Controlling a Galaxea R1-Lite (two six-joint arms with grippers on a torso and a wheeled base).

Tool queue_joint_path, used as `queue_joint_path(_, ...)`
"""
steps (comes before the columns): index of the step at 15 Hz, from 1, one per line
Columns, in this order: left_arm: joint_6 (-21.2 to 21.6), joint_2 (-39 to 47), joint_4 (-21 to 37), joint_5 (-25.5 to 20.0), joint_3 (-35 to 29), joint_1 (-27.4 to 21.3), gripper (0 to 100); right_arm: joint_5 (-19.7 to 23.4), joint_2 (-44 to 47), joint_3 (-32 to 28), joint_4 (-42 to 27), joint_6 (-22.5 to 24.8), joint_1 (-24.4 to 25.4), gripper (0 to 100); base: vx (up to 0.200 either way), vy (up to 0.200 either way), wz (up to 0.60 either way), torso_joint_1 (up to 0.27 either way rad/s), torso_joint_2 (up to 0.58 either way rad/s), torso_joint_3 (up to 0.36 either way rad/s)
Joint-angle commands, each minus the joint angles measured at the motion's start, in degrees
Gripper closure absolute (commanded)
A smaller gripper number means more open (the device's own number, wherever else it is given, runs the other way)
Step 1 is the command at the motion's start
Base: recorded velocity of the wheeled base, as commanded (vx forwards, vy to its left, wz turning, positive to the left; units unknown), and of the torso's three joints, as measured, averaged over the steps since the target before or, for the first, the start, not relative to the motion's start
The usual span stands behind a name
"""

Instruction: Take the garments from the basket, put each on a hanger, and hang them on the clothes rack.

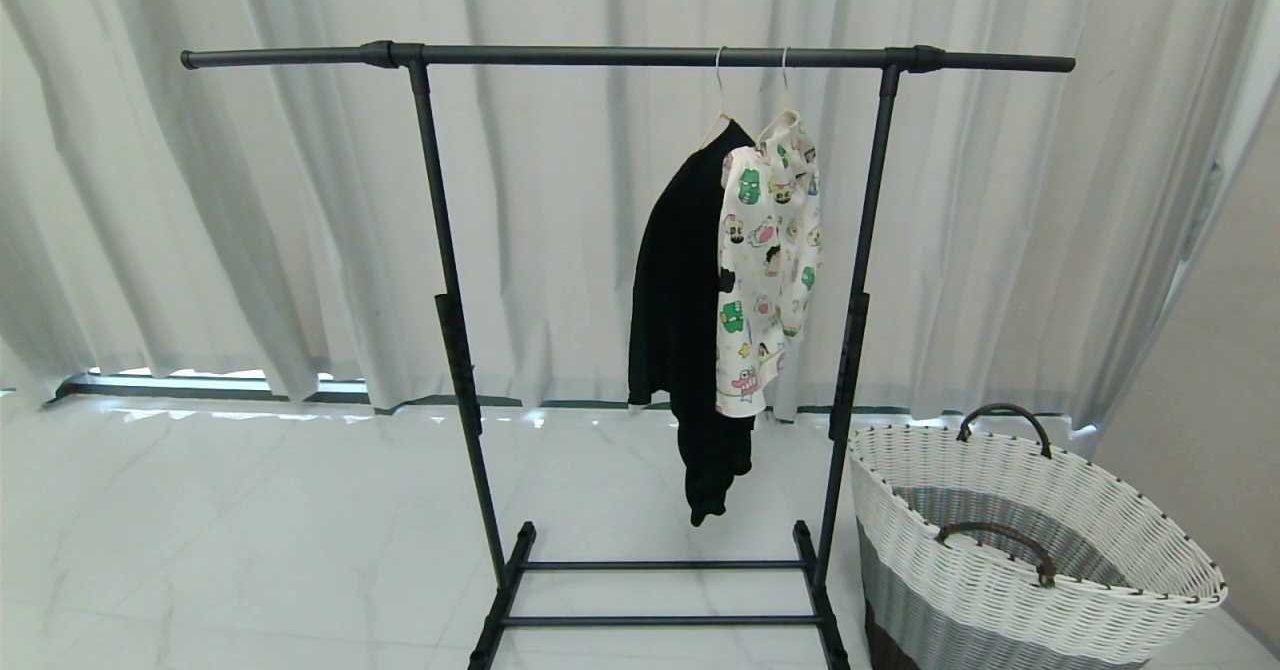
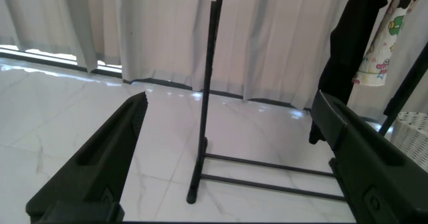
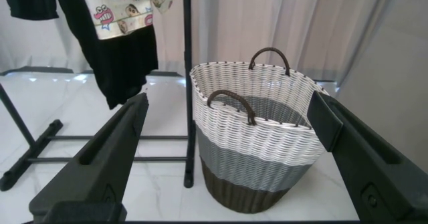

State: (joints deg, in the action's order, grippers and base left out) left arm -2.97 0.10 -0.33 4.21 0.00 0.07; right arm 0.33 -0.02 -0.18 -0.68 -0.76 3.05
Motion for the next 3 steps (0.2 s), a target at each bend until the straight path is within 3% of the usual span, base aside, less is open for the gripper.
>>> queue_joint_path(1,0.0,-0.1,0.0,0.0,0.0,0.0,0,0.0,0.0,0.0,0.1,0.1,0.0,0,0.000,0.000,0.00,0.000,0.00,0.000)
queue_joint_path(3,0.0,-0.1,0.0,0.0,0.0,0.0,0,0.0,0.0,0.0,0.0,0.1,0.0,0,0.000,0.000,0.00,0.000,0.00,0.000)
